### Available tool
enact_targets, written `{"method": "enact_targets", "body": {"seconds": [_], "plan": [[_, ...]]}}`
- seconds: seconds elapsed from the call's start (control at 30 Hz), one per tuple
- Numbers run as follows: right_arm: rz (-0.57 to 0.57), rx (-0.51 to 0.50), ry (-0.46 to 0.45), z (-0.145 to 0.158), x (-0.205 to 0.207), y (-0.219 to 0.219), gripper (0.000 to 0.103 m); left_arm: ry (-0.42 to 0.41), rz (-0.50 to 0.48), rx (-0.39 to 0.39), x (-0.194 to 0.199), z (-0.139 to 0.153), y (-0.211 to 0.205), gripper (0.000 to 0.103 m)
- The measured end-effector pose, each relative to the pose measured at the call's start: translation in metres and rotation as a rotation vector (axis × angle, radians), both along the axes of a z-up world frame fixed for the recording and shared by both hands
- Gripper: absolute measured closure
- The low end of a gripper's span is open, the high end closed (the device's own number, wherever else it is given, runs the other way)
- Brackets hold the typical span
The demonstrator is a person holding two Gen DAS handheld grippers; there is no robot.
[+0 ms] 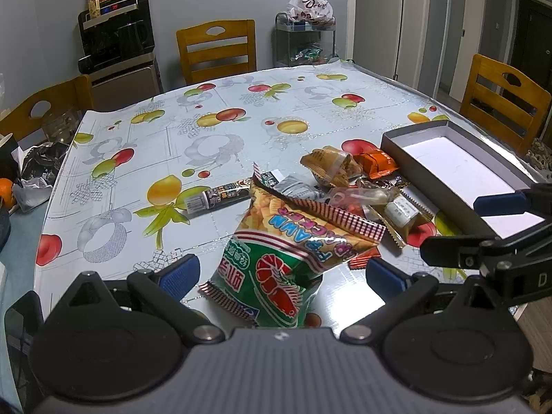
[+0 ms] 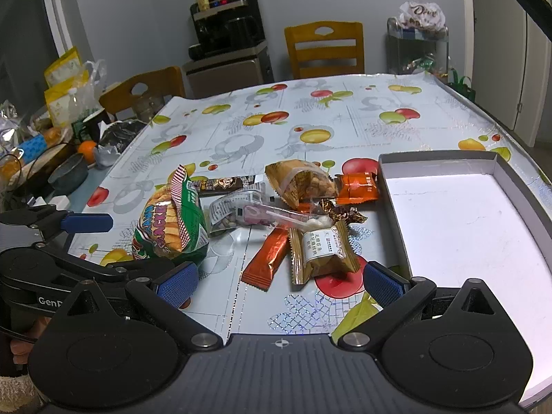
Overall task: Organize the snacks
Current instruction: 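Move both grippers toward the snack pile beside the grey tray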
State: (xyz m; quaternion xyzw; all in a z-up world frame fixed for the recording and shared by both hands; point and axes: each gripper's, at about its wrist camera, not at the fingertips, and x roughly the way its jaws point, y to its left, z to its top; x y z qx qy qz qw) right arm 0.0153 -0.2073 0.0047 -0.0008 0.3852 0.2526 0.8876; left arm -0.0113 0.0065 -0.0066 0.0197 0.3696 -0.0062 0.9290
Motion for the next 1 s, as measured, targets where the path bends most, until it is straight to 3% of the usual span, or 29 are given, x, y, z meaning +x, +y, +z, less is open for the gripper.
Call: {"method": "enact_targets", "body": {"seconds": [1.0], "plan": [[-0.011, -0.017, 0.019, -0.0037, 0.0039, 0.0044, 0.000, 0.007, 0.009, -0.003, 0.0033, -0.0042, 0.0066, 0.000]]}}
